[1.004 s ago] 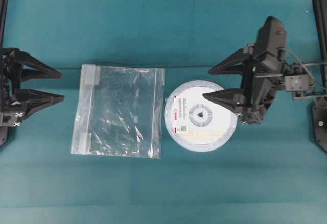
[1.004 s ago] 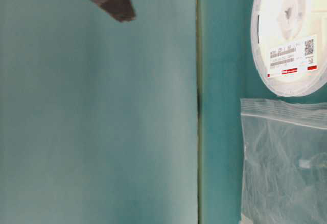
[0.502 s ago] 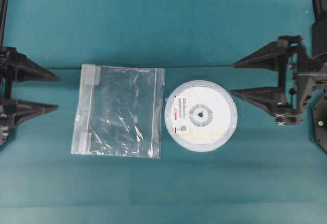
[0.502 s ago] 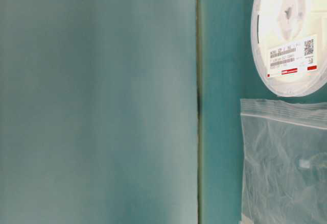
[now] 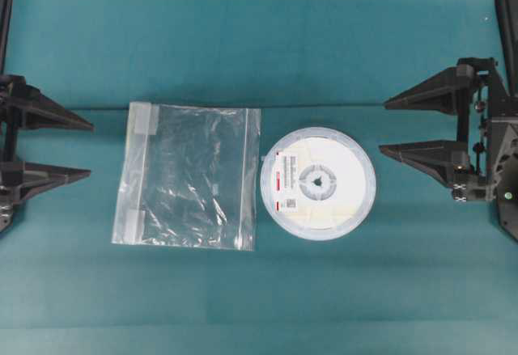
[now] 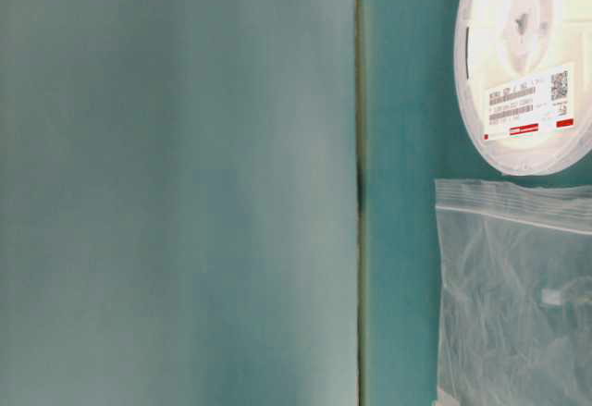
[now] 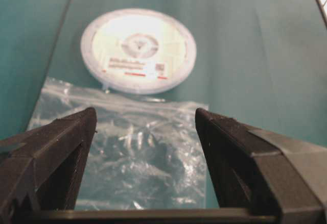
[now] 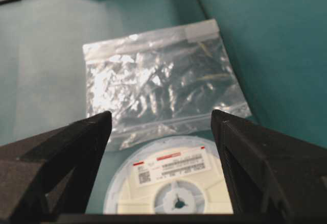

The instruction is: Take out the reel from the clear zip bag.

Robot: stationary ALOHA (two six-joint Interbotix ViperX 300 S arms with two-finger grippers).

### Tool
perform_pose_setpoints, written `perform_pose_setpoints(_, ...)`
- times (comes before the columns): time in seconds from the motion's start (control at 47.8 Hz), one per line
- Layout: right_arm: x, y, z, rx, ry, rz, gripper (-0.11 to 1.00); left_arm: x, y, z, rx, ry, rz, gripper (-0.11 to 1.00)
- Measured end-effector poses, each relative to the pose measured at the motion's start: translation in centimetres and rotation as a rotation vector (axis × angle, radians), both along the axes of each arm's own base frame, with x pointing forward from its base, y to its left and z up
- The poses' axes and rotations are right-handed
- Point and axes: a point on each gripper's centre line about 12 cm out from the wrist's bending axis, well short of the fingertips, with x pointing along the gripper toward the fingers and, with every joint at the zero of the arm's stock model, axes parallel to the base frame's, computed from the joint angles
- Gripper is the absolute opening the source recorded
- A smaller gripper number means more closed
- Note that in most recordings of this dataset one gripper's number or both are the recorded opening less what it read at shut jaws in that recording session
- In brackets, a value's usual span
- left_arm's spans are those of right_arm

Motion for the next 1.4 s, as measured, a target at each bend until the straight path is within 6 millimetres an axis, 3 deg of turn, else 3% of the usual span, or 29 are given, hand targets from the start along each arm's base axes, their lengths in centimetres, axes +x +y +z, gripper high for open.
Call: perform_pose_setpoints(1.402,-0.27,0.21,-0.10,0.000,-0.002,0.008,0.86,-0.43,0.15,0.52,-0.003,-0.028,0.010,0.84)
